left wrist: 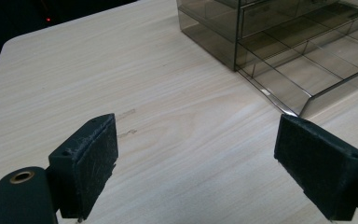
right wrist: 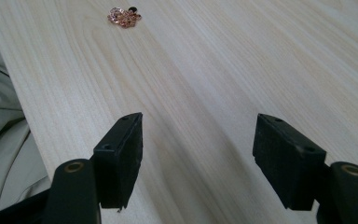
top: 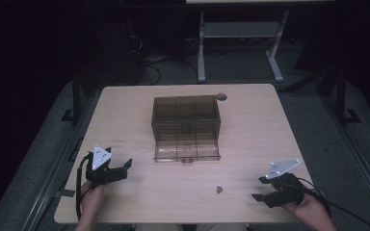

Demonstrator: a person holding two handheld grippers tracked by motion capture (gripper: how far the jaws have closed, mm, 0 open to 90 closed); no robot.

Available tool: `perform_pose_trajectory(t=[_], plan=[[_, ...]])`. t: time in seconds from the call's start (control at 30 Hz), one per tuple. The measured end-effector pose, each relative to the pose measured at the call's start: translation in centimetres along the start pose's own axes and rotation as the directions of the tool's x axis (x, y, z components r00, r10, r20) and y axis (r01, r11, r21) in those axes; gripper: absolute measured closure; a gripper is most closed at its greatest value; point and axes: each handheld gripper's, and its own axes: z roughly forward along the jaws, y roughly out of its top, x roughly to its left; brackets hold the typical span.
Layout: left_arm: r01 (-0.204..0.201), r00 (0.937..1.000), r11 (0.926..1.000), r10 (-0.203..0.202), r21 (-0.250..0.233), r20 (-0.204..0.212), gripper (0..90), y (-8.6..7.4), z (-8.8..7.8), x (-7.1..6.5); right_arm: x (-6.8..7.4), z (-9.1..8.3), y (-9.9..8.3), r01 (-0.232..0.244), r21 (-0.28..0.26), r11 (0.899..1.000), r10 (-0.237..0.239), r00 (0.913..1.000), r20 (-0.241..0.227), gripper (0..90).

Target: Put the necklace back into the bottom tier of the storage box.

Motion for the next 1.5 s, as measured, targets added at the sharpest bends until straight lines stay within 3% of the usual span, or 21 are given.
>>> perform_pose_trajectory(t=[0.37,0.97,1.5], plan=[[-0.004,1.0,1.0,0.004,-0.009,0.005,12.9,-0.1,-0.3,-0.2,0.4,0.1,0.9,0.01,-0.008,1.0,-0.01,0.9999,0.011,30.7],[0.002,1.0,1.0,-0.002,-0.007,-0.003,12.9,-0.1,-0.3,0.1,1.5,1.1,4.1,0.082,0.012,0.997,-0.082,0.9966,-0.003,30.7],[0.006,1.0,1.0,-0.006,-0.007,-0.007,12.9,-0.1,-0.3,0.3,2.2,2.6,6.5,0.16,0.043,0.986,-0.159,0.9866,-0.039,36.0]])
